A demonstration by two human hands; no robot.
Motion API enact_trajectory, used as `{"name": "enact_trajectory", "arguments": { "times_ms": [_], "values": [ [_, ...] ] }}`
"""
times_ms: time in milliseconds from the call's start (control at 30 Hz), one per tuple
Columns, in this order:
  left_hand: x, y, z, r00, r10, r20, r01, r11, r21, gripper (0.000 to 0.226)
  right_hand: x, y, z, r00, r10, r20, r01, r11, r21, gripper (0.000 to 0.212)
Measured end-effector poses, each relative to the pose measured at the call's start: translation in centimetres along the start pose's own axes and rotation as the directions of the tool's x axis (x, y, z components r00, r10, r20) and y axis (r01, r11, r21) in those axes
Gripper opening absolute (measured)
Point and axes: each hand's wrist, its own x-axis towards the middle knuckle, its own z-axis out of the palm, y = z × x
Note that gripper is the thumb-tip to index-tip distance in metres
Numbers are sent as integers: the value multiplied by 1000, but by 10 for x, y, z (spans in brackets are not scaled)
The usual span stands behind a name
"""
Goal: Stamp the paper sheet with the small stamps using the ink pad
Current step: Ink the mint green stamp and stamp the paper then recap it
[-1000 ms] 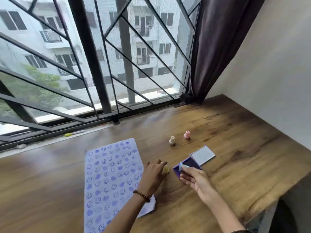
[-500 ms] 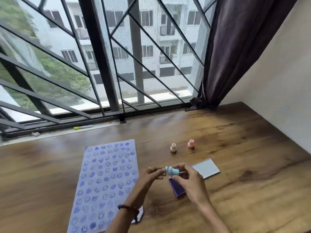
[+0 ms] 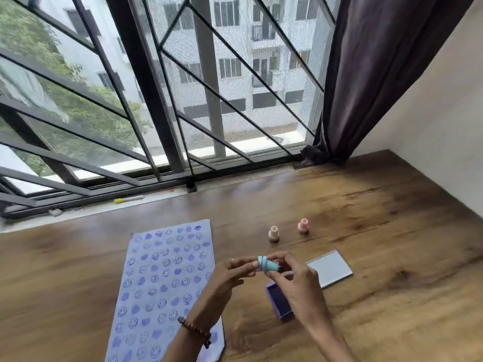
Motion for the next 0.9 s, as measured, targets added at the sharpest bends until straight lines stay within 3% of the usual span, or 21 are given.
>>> {"name": "enact_trajectory", "arguments": {
  "times_ms": [233,367,533,600,700,800,900],
  "values": [
    [8,1,-8,1000,31,3,-31,1000,-4,10,10,3,1,999,-9,50,5,997,83,23],
    [12,-4,-8,999,37,9,-36,998,-51,18,20,1,1,994,13,113,-27,992,125,5],
    [17,-7,5,996,36,-76,-58,948,-313,20,38,-9,8,988,110,109,-135,956,260,39],
    [21,-6,5,992,43,-115,-81,935,-346,20,42,-7,16,969,193,154,-238,896,375,33],
    [24,-6,-1,983,108,-149,-144,955,-261,17,45,0,28,949,237,209,-302,874,380,15],
    [28,-10,-11,963,205,-176,-226,968,-108,18,50,5,37,951,199,238,-264,921,286,18],
    [35,-13,-20,916,326,-235,-269,932,243,18,63,7,45,967,147,209,-174,977,120,18]
  ]
}}
